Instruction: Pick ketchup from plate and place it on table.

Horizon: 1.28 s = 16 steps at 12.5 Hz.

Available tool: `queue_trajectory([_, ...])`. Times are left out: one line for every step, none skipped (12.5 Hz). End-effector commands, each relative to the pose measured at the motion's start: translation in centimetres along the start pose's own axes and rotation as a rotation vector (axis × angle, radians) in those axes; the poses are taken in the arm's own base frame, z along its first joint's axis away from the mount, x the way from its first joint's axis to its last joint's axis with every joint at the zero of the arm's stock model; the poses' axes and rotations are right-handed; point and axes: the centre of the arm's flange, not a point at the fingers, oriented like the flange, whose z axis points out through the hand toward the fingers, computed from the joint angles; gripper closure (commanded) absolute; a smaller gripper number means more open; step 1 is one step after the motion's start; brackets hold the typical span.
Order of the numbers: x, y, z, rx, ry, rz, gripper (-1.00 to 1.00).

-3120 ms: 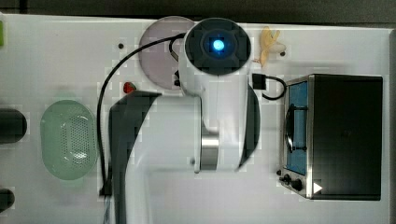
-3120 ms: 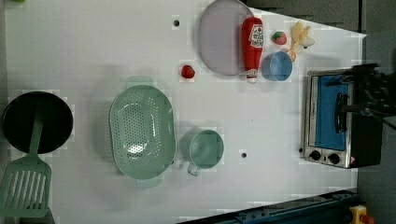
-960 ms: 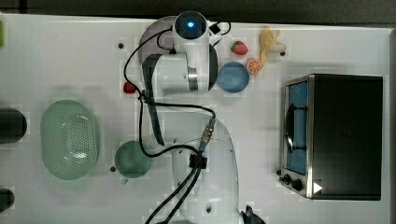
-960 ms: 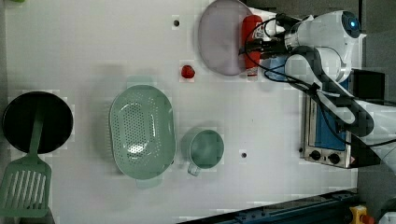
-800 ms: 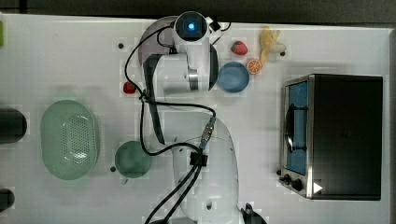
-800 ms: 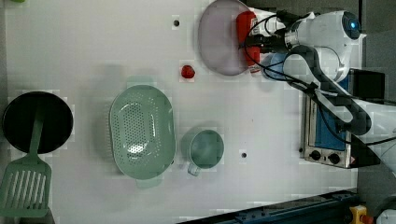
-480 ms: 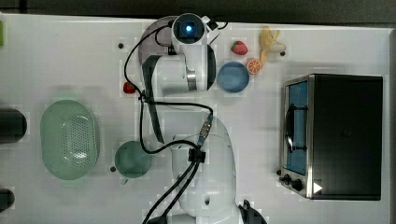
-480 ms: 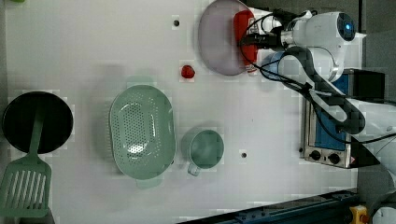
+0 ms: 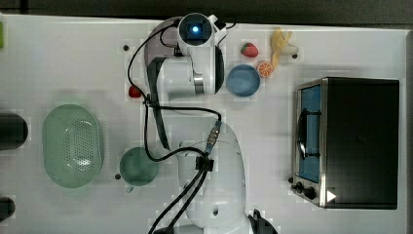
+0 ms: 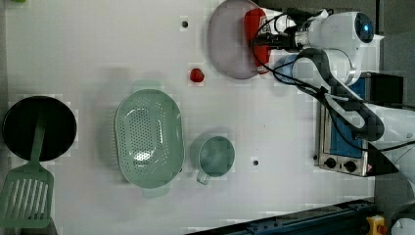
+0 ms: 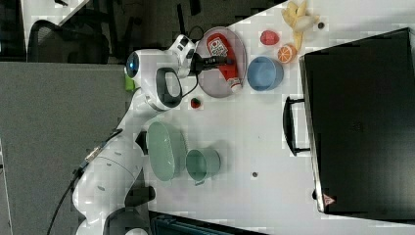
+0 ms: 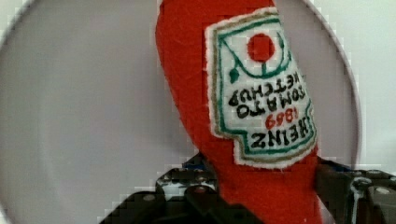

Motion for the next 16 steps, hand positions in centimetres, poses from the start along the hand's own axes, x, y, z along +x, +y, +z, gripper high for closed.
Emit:
queue_trajectory([2.5,0.3,-11.3,0.039,0.1,0.033,-0.25])
queue_trajectory([2.0,0.7,-13.8,0.044,0.061,0.05,-0.25])
queue_trajectory([1.2,1.1,-16.2,0.039,0.015,0.058,-0.25])
queue_trajectory([0.3,1.8,-18.5,0.026,-0.024,0.064,-0.25])
queue_trajectory([-0.7,2.6,-20.8,0.015,-0.053,0.073,-0.25])
queue_trajectory([-1.9,3.4,-22.8,0.004,-0.082,0.083,-0.25])
queue_trajectory([-3.3,4.3,-24.3,-0.006,-0.11,0.095,-0.25])
queue_trajectory([-4.9,5.3,-25.1,-0.015,-0.138,0.108,-0.25])
queue_trajectory([-6.4,6.2,-25.3,-0.022,-0.158,0.122,-0.25])
queue_trajectory([-7.9,7.0,-25.1,-0.027,-0.174,0.135,-0.25])
queue_trajectory([-9.4,7.7,-24.5,-0.03,-0.191,0.147,-0.25])
queue_trajectory([-11.0,8.2,-24.0,-0.029,-0.202,0.16,-0.25])
queue_trajectory([-12.4,8.7,-23.4,-0.027,-0.205,0.171,-0.25])
queue_trajectory([-13.7,9.1,-22.5,-0.024,-0.197,0.18,-0.25])
queue_trajectory([-15.0,9.4,-21.4,-0.019,-0.184,0.19,-0.25])
queue_trajectory([-16.2,9.6,-19.9,-0.006,-0.173,0.205,-0.25])
